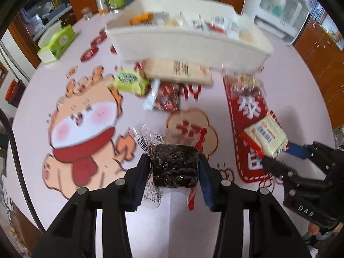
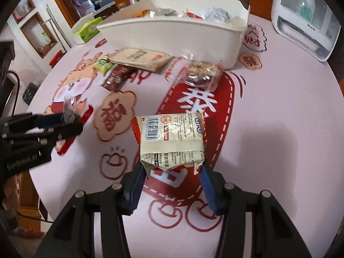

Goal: Organize snacks
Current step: 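Grasp the dark chocolate packet with the left tool while the right tool grasps the cream biscuit packet, then carry both packets into the tray and open both tools, then move both tools back over the remaining snacks beside the tray, then grasp the green snack packet with the left tool while the right tool grasps the clear nut bag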

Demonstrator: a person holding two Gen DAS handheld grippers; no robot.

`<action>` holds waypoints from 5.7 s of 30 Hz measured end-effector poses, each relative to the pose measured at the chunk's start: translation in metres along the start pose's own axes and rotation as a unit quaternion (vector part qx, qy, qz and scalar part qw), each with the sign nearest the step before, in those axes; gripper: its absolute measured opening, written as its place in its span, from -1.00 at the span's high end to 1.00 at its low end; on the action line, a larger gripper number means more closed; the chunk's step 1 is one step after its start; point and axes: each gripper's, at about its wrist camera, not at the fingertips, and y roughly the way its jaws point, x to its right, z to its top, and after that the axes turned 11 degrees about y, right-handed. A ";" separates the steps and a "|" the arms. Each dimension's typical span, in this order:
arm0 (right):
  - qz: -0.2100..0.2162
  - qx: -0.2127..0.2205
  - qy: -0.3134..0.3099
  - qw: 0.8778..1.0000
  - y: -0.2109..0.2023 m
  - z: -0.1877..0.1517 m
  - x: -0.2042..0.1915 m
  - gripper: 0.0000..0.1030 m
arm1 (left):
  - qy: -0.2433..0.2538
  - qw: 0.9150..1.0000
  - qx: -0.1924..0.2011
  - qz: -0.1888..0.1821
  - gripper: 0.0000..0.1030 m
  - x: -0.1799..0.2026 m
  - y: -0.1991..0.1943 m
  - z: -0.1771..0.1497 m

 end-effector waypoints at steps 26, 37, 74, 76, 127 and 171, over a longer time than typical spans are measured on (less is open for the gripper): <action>-0.072 0.260 0.012 0.963 -0.180 0.184 -0.037 0.02 | 0.115 0.968 0.212 0.074 0.13 -0.095 -0.172 0.239; -0.095 0.265 0.082 0.956 -0.149 0.253 -0.051 0.00 | 0.150 0.971 0.185 0.011 0.10 -0.092 -0.110 0.315; -0.107 0.154 0.144 0.971 -0.069 0.236 -0.025 -0.38 | 0.206 0.969 0.140 0.000 -0.61 -0.097 -0.036 0.274; -0.105 0.151 0.143 0.972 -0.071 0.228 -0.026 -0.38 | 0.209 0.968 0.141 -0.001 -0.61 -0.096 -0.039 0.266; -0.089 0.038 0.270 0.958 0.025 0.092 0.002 -0.38 | 0.564 0.817 0.114 -0.034 -0.61 -0.075 0.070 0.043; -0.124 0.065 0.237 0.961 0.082 0.094 -0.019 0.10 | 0.346 0.924 0.039 -0.158 0.34 -0.095 0.092 0.063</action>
